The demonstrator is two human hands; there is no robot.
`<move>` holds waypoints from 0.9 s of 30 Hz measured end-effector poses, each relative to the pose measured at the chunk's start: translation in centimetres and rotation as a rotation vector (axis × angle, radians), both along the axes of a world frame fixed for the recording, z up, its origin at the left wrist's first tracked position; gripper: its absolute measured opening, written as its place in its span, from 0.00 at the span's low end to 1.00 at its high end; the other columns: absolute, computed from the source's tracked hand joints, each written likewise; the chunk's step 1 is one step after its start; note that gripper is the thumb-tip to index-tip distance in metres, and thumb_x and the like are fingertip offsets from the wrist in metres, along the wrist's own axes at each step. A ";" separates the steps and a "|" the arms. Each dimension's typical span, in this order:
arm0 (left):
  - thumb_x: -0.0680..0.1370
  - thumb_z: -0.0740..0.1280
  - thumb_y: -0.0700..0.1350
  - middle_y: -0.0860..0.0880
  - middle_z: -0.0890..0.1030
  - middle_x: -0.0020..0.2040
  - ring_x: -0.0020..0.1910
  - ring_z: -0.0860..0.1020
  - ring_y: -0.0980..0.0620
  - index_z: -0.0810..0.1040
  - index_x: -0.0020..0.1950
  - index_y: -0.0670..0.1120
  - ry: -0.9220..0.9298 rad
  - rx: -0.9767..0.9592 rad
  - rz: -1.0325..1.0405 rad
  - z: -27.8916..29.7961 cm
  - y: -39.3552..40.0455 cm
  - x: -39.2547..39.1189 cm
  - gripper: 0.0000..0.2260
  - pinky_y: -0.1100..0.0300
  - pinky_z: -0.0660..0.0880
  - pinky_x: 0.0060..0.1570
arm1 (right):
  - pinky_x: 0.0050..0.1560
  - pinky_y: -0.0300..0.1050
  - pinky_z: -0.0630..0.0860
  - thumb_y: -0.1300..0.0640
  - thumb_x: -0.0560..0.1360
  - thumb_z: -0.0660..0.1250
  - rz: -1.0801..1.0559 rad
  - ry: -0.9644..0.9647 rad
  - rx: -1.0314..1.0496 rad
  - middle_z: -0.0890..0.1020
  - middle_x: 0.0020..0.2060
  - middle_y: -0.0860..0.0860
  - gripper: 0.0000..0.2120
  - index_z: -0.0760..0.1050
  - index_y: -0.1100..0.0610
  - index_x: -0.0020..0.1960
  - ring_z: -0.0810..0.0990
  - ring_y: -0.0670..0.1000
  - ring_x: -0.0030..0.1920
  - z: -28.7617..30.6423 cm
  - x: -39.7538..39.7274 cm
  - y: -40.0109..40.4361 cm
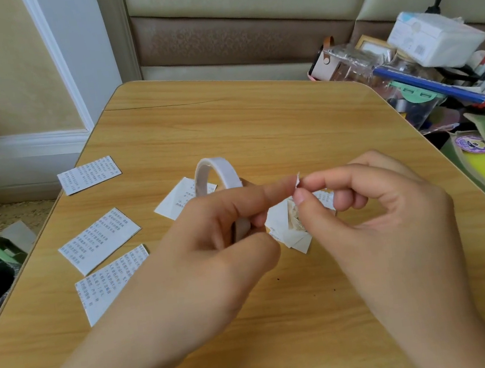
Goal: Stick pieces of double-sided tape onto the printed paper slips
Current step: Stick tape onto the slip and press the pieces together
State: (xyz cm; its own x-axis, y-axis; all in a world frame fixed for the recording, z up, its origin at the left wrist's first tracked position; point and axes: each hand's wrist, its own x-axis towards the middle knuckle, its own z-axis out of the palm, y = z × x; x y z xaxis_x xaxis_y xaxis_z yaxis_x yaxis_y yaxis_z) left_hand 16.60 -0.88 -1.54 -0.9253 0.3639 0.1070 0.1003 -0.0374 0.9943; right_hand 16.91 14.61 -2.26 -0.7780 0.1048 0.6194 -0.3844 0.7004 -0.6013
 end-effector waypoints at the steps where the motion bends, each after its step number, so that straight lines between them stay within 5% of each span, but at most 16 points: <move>1: 0.63 0.63 0.39 0.53 0.66 0.34 0.34 0.64 0.47 0.81 0.52 0.63 0.014 -0.027 0.018 0.1 0.1 0.1 0.24 0.63 0.65 0.33 | 0.40 0.34 0.66 0.48 0.68 0.67 -0.012 0.011 0.022 0.71 0.30 0.46 0.03 0.80 0.45 0.38 0.71 0.45 0.36 -0.1 0.0 0.0; 4: 0.64 0.63 0.40 0.56 0.66 0.33 0.32 0.66 0.56 0.79 0.52 0.66 0.048 -0.075 0.051 0.2 0.3 0.3 0.25 0.68 0.67 0.32 | 0.40 0.34 0.66 0.50 0.68 0.67 -0.023 0.027 0.051 0.71 0.29 0.47 0.04 0.80 0.46 0.38 0.70 0.43 0.36 -0.1 0.0 -0.1; 11: 0.63 0.62 0.39 0.49 0.65 0.35 0.34 0.63 0.46 0.82 0.50 0.62 -0.009 -0.035 0.042 0.5 -0.1 0.1 0.23 0.62 0.64 0.34 | 0.38 0.29 0.65 0.54 0.68 0.71 0.037 -0.007 0.003 0.70 0.29 0.47 0.03 0.81 0.47 0.37 0.71 0.44 0.35 -0.1 0.0 0.1; 14: 0.62 0.63 0.40 0.46 0.64 0.33 0.32 0.63 0.44 0.84 0.51 0.45 -0.004 -0.011 0.013 0.1 -0.2 0.0 0.19 0.62 0.64 0.31 | 0.38 0.28 0.65 0.55 0.68 0.71 0.063 -0.029 -0.030 0.70 0.29 0.47 0.04 0.81 0.46 0.36 0.71 0.45 0.35 0.1 0.0 0.1; 17: 0.62 0.64 0.40 0.50 0.69 0.28 0.28 0.67 0.55 0.75 0.49 0.28 -0.027 0.026 -0.008 -0.5 -0.5 -0.3 0.20 0.67 0.67 0.28 | 0.37 0.29 0.65 0.56 0.68 0.71 0.084 -0.039 -0.047 0.71 0.29 0.47 0.05 0.80 0.46 0.36 0.71 0.46 0.35 0.1 0.0 0.2; 27: 0.57 0.68 0.41 0.54 0.72 0.28 0.27 0.70 0.59 0.74 0.51 0.28 -0.089 0.120 -0.049 -0.1 -0.6 -0.6 0.26 0.67 0.70 0.30 | 0.36 0.28 0.65 0.58 0.67 0.71 0.122 -0.044 -0.095 0.70 0.29 0.47 0.07 0.79 0.46 0.35 0.71 0.45 0.33 0.2 -0.1 0.3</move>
State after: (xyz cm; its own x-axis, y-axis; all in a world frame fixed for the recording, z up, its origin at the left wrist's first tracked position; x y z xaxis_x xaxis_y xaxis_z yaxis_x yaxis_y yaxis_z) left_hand 15.96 -1.46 -1.61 -0.9145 0.3984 0.0710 0.0072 -0.1593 0.9872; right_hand 16.80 14.95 -2.09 -0.8145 0.0641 0.5766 -0.4355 0.5890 -0.6807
